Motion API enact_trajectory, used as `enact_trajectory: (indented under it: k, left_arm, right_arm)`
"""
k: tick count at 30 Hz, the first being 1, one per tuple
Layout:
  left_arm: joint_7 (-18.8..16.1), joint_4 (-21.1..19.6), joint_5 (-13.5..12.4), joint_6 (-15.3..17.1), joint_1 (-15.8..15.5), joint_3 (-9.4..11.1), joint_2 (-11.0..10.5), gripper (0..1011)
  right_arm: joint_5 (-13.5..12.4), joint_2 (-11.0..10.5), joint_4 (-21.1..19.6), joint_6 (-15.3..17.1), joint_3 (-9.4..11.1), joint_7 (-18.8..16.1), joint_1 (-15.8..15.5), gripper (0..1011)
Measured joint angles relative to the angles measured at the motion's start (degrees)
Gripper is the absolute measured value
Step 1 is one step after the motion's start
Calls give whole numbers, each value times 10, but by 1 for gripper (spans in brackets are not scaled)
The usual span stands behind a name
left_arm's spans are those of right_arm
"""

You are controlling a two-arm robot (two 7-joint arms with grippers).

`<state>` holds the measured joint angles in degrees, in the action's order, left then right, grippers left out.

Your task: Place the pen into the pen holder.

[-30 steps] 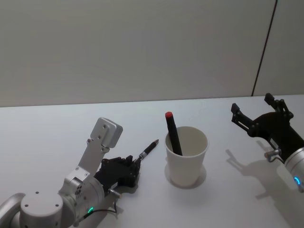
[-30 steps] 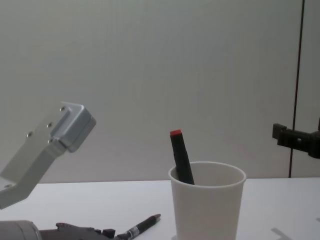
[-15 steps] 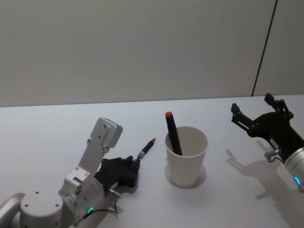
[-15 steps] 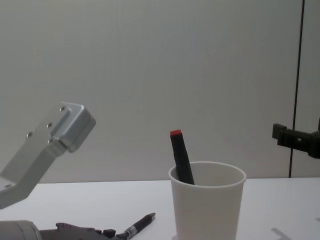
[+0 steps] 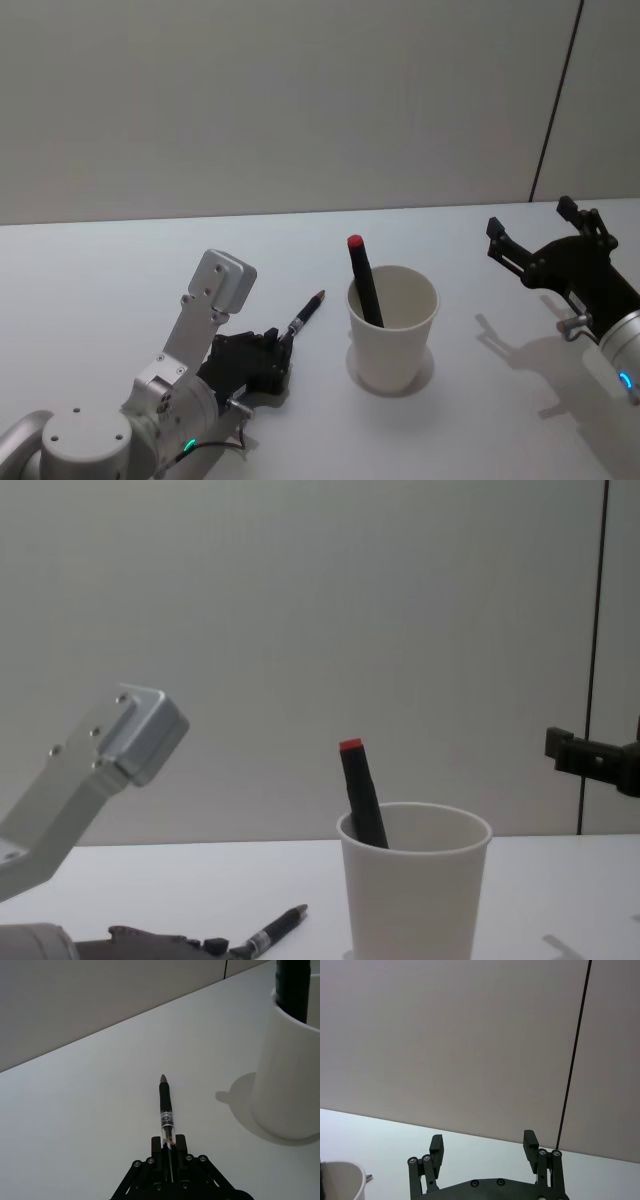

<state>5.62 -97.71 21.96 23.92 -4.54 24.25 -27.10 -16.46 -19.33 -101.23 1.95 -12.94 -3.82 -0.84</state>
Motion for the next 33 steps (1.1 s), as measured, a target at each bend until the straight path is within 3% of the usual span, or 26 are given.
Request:
enact_trajectory:
  k: [8, 23, 33]
  left_arm:
    - [-25, -11, -4, -32, 11, -4, -6, 161]
    - [-84, -58, -9, -134, 37, -23, -27, 161]
    - [-104, -91, -13, -197, 43, -38, -36, 161]
  right_arm:
    - [0, 0, 0, 0, 0, 0, 0, 1001]
    - [0, 0, 0, 0, 0, 0, 0, 1001]
    - [0, 0, 0, 0, 0, 0, 0, 1001]
